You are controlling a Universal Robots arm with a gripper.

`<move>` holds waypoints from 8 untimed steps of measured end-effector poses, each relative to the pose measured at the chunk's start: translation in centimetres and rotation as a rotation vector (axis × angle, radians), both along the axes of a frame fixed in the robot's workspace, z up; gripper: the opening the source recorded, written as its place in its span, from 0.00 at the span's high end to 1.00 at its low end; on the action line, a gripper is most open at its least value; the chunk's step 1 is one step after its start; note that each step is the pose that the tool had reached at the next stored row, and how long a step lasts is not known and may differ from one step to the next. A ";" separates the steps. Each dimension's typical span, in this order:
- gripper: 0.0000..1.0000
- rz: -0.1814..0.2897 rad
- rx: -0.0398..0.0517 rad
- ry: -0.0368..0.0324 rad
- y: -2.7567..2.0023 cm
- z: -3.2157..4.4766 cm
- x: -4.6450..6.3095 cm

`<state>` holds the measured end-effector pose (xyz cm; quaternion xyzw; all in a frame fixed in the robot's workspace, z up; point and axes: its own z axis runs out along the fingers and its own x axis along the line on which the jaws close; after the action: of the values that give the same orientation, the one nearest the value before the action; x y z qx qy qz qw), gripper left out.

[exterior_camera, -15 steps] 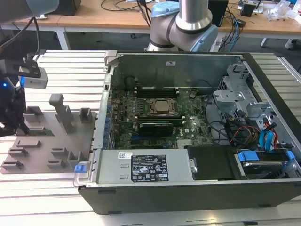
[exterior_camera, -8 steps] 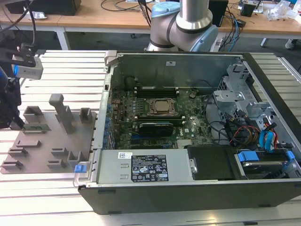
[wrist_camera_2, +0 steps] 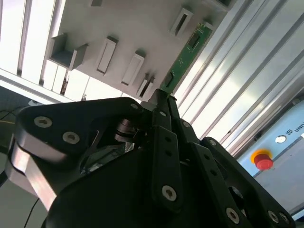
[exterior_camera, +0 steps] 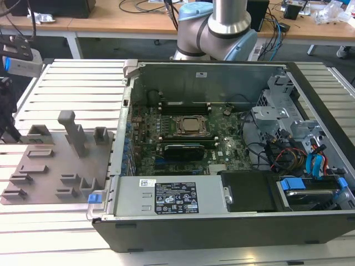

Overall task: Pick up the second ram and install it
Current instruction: 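Pick up the second ram and move it above second insertion slot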

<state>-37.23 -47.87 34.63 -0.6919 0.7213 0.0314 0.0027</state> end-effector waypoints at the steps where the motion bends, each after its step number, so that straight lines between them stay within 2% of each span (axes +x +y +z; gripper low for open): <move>1: 0.87 0.000 0.0000 0.0001 0.00 0.51 0.0; 6: 0.87 0.000 0.0007 0.0000 0.00 2.53 0.0; 8: 0.87 0.000 0.0009 0.0000 0.00 2.84 0.0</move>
<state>-37.22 -47.87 37.47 -0.6919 0.7213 0.0317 0.0030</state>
